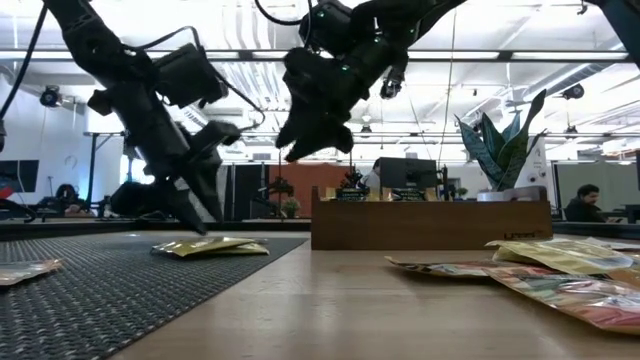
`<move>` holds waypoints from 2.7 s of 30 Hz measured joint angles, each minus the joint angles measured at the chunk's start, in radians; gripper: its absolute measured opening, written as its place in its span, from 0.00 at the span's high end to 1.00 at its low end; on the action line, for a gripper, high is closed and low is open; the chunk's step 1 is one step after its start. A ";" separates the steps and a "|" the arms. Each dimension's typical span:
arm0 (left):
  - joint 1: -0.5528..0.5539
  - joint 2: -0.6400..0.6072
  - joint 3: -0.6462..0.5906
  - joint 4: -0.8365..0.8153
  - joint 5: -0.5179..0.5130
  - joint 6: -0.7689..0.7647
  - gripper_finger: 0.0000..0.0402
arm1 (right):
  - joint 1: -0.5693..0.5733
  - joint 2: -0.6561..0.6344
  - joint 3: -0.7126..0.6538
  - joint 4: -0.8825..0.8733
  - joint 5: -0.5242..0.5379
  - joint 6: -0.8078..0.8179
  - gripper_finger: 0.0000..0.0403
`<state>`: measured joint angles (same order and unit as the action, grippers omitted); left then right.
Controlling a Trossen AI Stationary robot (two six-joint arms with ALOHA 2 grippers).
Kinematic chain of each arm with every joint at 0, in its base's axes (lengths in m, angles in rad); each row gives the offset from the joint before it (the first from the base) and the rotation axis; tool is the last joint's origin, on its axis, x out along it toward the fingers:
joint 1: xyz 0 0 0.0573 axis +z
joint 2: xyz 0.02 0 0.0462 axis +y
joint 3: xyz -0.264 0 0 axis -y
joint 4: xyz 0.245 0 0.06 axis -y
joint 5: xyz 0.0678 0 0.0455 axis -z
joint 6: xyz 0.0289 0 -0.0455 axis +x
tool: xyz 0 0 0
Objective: Pick & Place Tea
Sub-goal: Put the yellow tea bag into the middle section of the wooden organizer
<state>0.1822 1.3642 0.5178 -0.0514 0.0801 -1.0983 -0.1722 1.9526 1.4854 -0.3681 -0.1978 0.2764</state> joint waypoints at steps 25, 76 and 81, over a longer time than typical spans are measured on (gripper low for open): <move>-0.053 -0.027 -0.032 0.015 0.094 0.182 0.66 | 0.139 0.217 0.085 0.111 -0.062 0.221 0.60; -0.086 0.063 -0.036 0.163 0.010 -0.190 0.66 | 0.138 0.307 0.189 -0.145 0.172 -0.258 0.71; -0.085 0.063 -0.036 0.169 -0.050 -0.190 0.66 | 0.137 0.307 0.187 -0.133 0.172 -0.257 0.71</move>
<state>0.0971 1.4273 0.4816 0.1179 0.0300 -1.2885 -0.0349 2.2597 1.6728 -0.5010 -0.0256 0.0198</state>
